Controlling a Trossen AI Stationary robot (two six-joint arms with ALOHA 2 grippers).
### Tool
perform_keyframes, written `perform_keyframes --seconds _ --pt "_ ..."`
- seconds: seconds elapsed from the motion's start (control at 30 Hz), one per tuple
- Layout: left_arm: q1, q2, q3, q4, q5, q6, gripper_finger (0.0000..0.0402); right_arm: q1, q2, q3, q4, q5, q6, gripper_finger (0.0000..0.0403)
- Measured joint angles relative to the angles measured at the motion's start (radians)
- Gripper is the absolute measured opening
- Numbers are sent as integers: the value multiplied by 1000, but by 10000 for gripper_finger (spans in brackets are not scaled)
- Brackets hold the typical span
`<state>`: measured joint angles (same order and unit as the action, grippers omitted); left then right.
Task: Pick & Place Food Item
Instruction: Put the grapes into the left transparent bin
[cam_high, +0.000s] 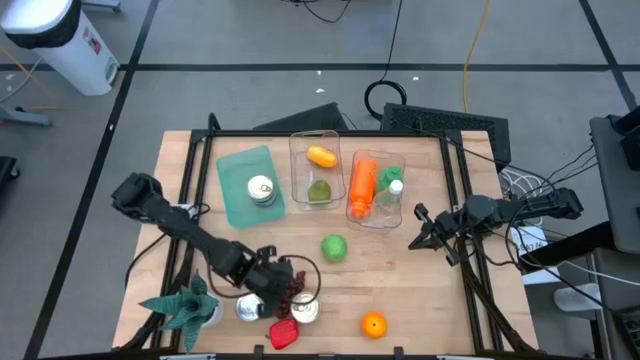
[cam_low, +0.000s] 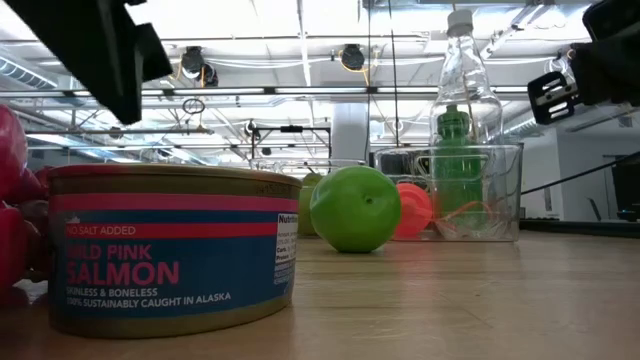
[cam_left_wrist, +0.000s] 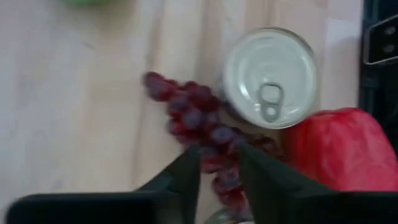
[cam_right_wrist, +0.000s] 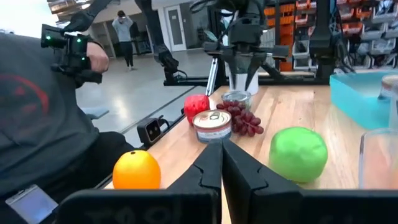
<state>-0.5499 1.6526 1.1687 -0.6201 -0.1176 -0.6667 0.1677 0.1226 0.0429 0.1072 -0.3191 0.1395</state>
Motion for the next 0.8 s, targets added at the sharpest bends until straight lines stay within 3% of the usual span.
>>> perform_keyframes --seconds 0.13,0.3,0.47,0.8 --pt "-2 43 0 53 54 -10 189 0 0 0 -13 0 5 2" --pt "4 76 0 34 13 -36 242 0 0 -1 -15 0 5 1" --pt "15 112 0 23 43 -43 257 0 0 -1 -17 0 8 2" --pt "35 157 0 18 83 -15 243 0 0 -1 -18 1 17 1"
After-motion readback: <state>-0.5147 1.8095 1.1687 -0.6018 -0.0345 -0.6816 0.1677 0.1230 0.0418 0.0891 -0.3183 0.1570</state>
